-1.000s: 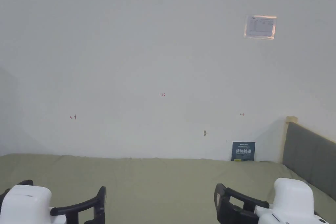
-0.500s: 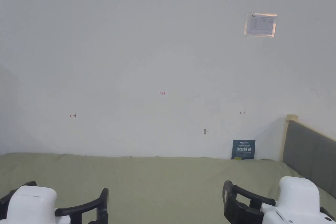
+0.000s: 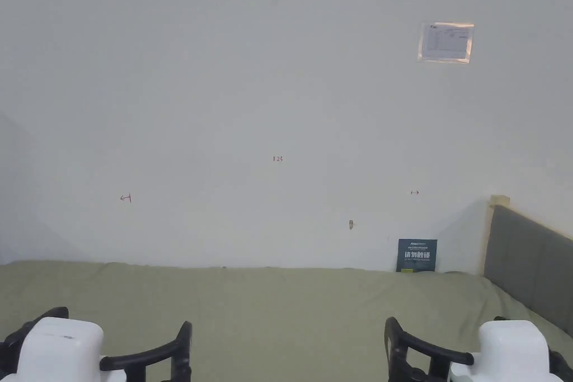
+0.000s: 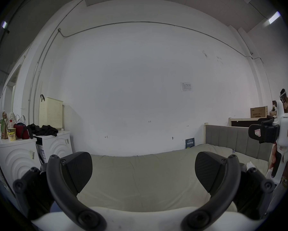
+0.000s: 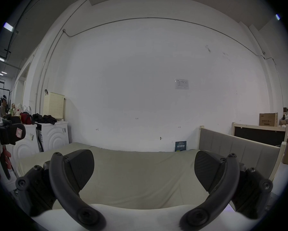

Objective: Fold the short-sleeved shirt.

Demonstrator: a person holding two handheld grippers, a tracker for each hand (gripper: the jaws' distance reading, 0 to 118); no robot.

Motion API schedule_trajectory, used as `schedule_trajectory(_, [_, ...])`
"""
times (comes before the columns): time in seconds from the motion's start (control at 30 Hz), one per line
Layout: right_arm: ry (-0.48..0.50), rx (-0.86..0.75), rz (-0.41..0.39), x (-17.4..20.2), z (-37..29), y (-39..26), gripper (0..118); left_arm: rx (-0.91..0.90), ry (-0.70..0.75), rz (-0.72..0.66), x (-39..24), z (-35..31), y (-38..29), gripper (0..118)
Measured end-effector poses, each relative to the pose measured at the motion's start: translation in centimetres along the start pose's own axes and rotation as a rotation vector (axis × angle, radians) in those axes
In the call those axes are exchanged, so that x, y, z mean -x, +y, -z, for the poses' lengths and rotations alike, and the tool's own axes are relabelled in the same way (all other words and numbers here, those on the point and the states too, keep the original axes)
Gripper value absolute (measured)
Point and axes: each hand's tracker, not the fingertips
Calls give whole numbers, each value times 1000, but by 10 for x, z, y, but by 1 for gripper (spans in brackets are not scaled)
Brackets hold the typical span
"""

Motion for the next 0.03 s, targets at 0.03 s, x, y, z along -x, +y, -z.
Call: schedule_trajectory(0.03, [1,1,0,0,0,0,118,2,-1,2,0,0,0,118])
